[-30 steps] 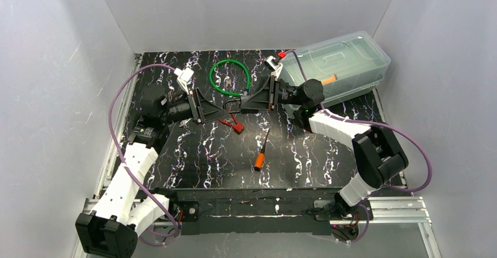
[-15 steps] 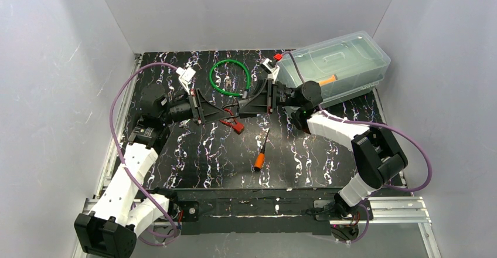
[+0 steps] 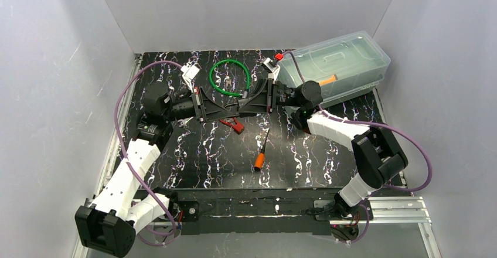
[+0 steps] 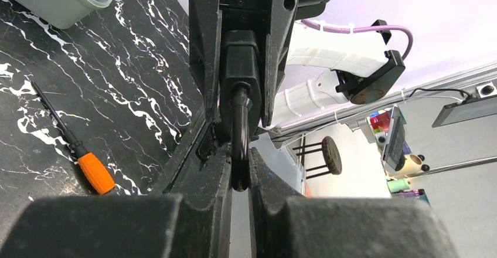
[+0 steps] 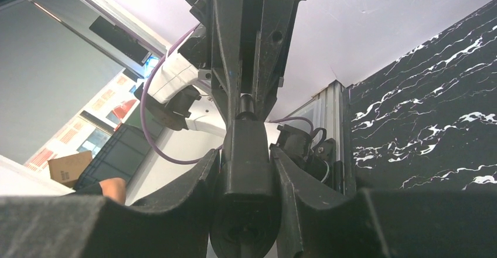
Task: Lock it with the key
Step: Lock the lock.
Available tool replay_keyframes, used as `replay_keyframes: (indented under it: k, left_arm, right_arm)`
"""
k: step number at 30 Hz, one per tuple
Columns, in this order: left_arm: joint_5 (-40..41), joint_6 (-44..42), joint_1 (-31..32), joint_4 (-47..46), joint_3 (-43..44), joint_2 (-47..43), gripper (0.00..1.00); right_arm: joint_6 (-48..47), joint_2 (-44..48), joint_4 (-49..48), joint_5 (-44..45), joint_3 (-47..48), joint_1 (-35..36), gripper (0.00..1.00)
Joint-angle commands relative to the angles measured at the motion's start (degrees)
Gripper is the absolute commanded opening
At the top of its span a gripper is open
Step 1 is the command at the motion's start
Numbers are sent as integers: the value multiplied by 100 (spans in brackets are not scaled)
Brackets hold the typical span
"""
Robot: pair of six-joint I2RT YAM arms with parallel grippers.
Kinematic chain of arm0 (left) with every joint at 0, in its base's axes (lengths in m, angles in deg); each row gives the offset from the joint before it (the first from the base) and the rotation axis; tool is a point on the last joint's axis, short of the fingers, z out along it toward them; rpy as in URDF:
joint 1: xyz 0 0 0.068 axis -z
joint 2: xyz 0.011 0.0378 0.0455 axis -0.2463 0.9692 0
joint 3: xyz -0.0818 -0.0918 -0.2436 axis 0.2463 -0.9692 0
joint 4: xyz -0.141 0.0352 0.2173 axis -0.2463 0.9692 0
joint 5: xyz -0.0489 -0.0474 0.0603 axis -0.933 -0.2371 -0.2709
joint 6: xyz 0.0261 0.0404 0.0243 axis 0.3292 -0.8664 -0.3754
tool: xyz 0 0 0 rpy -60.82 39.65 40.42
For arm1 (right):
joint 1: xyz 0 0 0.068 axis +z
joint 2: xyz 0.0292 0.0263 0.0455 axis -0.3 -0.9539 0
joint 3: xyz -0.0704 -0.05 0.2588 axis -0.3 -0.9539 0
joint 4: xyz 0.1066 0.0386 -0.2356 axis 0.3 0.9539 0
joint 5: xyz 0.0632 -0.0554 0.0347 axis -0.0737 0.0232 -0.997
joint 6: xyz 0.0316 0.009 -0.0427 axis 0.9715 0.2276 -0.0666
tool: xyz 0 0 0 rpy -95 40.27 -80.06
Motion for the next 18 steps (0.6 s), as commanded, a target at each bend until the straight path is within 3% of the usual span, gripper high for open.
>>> replay_keyframes:
  k: [1, 18]
  left_arm:
    - [217, 64, 273, -447, 199, 187, 0]
    - [505, -114, 666, -568, 387, 703, 0]
  right_arm:
    - [-108, 73, -304, 153, 299, 373, 1]
    - [-240, -186, -142, 207, 346, 744, 1]
